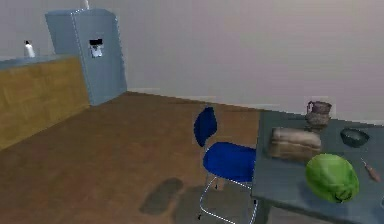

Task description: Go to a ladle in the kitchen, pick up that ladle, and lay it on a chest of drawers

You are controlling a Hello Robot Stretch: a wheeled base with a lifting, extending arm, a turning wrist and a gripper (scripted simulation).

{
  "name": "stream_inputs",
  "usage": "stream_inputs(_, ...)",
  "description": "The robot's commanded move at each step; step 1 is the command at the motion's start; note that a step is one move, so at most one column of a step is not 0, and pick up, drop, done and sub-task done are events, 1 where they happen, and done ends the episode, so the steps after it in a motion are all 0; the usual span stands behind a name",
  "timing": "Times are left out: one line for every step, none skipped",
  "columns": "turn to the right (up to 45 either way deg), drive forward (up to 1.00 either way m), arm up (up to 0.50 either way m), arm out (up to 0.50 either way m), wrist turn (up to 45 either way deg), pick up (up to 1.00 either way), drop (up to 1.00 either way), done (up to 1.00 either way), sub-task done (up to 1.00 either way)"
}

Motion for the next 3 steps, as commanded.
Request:
stream_inputs(-45.0,0.00,0.00,0.00,0.0,0.00,0.00,0.00,0.00)
stream_inputs(-6.0,0.00,0.00,0.00,0.0,0.00,0.00,0.00,0.00)
stream_inputs(0.0,1.00,0.00,0.00,0.0,0.00,0.00,0.00,0.00)
